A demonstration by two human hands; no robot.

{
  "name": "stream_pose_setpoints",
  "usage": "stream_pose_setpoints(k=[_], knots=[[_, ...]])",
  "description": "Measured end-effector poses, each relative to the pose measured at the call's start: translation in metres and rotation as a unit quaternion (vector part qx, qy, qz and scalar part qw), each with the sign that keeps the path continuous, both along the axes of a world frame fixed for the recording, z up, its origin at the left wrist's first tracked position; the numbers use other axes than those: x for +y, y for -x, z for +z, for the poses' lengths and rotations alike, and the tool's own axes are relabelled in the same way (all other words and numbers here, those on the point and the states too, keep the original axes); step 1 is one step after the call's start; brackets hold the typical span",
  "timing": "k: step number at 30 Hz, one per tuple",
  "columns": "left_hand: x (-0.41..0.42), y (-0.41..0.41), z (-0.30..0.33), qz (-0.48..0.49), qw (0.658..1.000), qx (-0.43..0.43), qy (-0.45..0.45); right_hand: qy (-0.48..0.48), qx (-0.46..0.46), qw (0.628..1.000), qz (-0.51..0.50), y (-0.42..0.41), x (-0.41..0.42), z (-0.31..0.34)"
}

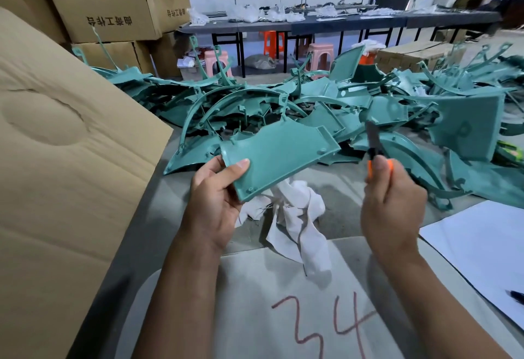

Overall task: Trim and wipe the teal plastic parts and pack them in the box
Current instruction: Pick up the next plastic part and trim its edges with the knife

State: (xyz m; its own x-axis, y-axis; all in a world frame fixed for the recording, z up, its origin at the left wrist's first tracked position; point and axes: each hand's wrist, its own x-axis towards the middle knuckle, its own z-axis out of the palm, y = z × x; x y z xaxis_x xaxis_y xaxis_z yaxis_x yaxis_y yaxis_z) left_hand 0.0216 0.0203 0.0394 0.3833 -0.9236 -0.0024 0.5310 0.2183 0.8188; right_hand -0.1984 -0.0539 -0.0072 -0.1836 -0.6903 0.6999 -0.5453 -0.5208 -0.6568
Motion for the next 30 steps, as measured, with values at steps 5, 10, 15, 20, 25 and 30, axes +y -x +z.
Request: stream_pose_setpoints(k=[5,10,15,20,25,30], knots=[[-0.001,-0.002,-0.002,0.024,1.000,-0.006,-0.009,0.074,0.008,0.992,0.098,0.003,0.005,0.000],[-0.003,0.003,-0.003,0.027,0.999,-0.025,-0.027,0.088,0.139,0.979,0.118,-0.020,0.017,0.002],[-0.003,0.000,-0.003,0.038,0.998,-0.023,-0.034,-0.009,0.069,0.997,-0.019,-0.001,0.002,0.000],[-0.005,0.004,-0.005,0.039,0.999,-0.023,-0.029,0.090,0.076,0.984,0.132,-0.011,0.013,0.004],[-0.004,0.000,-0.006,0.026,0.999,-0.028,-0.010,0.045,0.114,0.991,0.060,-0.011,0.009,0.003],[-0.005,-0.001,-0.010,0.047,0.997,-0.056,0.005,-0.071,-0.134,0.980,0.132,0.002,0.006,0.005]])
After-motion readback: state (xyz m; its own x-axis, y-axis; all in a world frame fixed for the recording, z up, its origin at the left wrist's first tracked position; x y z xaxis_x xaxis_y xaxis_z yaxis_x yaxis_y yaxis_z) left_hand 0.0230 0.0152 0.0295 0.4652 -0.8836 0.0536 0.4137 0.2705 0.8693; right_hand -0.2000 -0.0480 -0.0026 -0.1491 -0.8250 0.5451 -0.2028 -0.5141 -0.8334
